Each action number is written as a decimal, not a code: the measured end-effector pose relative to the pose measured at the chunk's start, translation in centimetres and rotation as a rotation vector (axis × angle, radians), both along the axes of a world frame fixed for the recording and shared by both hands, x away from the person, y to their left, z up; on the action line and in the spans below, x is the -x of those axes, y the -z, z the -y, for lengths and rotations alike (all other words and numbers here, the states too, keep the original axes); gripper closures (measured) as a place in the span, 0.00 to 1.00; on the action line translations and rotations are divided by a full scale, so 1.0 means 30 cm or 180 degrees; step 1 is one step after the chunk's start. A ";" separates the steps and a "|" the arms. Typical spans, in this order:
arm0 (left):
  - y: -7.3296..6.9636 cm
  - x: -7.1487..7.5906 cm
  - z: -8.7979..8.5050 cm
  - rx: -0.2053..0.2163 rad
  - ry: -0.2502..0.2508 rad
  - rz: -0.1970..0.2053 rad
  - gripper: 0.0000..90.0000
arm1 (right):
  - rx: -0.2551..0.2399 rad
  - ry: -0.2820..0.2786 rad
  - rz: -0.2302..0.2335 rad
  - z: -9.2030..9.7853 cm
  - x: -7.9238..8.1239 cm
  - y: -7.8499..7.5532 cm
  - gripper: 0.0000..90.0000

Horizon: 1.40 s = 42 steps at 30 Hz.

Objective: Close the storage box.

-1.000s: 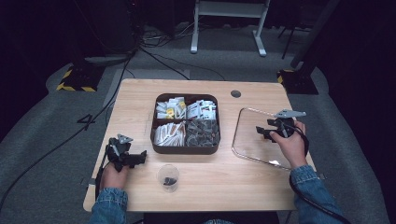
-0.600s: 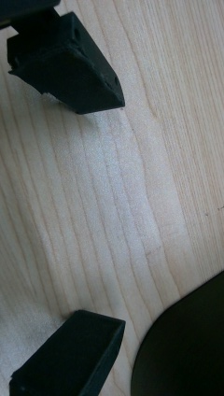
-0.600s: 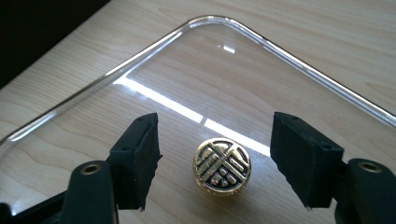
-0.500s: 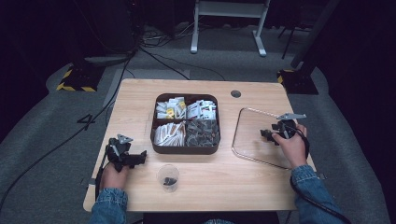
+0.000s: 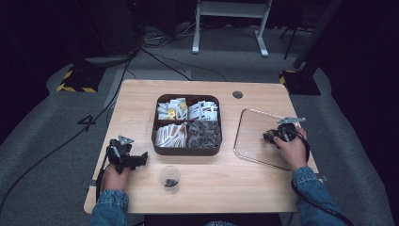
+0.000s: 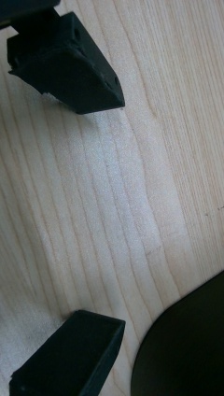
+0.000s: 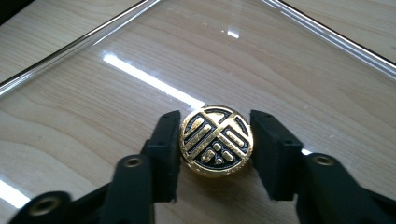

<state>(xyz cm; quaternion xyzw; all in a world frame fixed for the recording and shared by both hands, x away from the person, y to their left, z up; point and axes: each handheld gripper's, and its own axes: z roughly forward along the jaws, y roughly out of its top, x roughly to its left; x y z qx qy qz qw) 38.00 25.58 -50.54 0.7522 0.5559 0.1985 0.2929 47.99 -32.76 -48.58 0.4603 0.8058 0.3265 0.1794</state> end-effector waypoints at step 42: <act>0.000 -0.001 -0.001 -0.0001 0.0008 -0.0001 0.00 | -0.0320 -0.0099 0.0229 -0.019 0.045 -0.122 0.65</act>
